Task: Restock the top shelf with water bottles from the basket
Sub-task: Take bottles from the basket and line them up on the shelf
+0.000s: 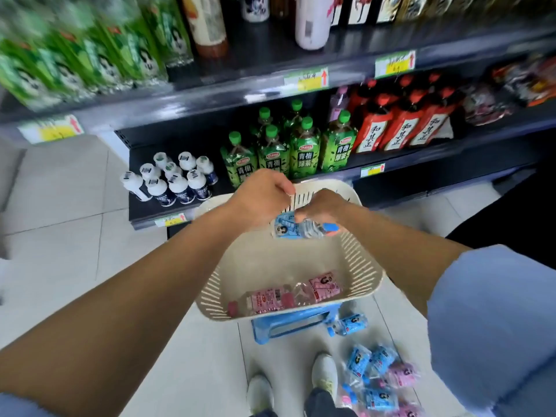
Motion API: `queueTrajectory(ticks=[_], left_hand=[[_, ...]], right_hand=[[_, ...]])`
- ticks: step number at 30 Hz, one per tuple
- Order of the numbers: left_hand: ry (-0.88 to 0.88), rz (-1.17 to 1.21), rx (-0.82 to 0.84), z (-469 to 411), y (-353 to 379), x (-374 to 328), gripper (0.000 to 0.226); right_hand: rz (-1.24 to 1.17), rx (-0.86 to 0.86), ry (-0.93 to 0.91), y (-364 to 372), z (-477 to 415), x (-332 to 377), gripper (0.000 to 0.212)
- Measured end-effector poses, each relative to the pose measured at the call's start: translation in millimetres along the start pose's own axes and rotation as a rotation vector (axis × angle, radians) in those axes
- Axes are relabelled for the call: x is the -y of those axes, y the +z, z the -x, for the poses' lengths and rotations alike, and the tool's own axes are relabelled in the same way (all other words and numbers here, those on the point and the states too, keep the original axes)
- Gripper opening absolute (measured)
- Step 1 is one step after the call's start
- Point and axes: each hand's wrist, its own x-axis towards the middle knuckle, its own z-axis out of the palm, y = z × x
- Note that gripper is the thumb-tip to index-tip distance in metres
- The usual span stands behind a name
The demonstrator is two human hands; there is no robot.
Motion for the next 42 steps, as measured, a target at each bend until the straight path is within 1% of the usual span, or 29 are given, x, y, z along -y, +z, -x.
queueTrajectory(ticks=[2, 4, 7, 9, 12, 17, 21, 23, 25, 26, 28, 29, 32, 35, 39, 42], left_hand=[[0.042, 0.013, -0.019, 16, -27, -29, 0.024], [0.084, -0.019, -0.04, 33, -54, -57, 0.023], [0.141, -0.032, -0.108, 63, -99, -102, 0.019], [0.186, -0.112, -0.15, 80, -125, -130, 0.025], [0.258, -0.141, -0.22, 107, -164, -170, 0.034], [0.351, -0.079, -0.38, 137, -209, -220, 0.028], [0.377, -0.033, -0.425, 151, -237, -245, 0.021], [0.38, -0.024, -0.45, 153, -246, -253, 0.019], [0.374, -0.042, -0.483, 154, -253, -259, 0.016], [0.373, -0.049, -0.5, 153, -255, -262, 0.014], [0.371, -0.053, -0.531, 150, -258, -269, 0.011], [0.366, -0.054, -0.543, 148, -260, -272, 0.012], [0.342, -0.057, -0.569, 140, -263, -288, 0.016], [0.337, -0.064, -0.607, 128, -265, -302, 0.017], [0.322, -0.065, -0.614, 111, -266, -311, 0.018], [0.306, -0.067, -0.599, 95, -272, -315, 0.018]], right_hand=[[-0.131, 0.056, 0.006, -40, 42, 20, 0.028], [-0.194, 0.089, -0.03, -79, 83, 41, 0.03], [-0.259, 0.022, -0.142, -141, 147, 74, 0.029], [-0.275, -0.04, -0.216, -180, 185, 96, 0.036], [-0.188, -0.163, -0.326, -232, 244, 132, 0.034], [-0.13, -0.43, -0.503, -295, 316, 181, 0.043], [-0.08, -0.604, -0.611, -336, 351, 210, 0.049], [-0.099, -0.658, -0.651, -352, 358, 222, 0.054], [-0.131, -0.695, -0.682, -366, 358, 234, 0.064], [-0.141, -0.713, -0.69, -372, 356, 238, 0.064], [-0.16, -0.749, -0.705, -384, 349, 243, 0.054], [-0.169, -0.765, -0.713, -389, 344, 245, 0.052], [-0.175, -0.824, -0.728, -406, 327, 247, 0.054], [-0.143, -0.871, -0.759, -417, 308, 249, 0.049], [-0.182, -0.911, -0.825, -430, 281, 255, 0.052], [-0.238, -0.926, -0.848, -438, 265, 263, 0.058]])
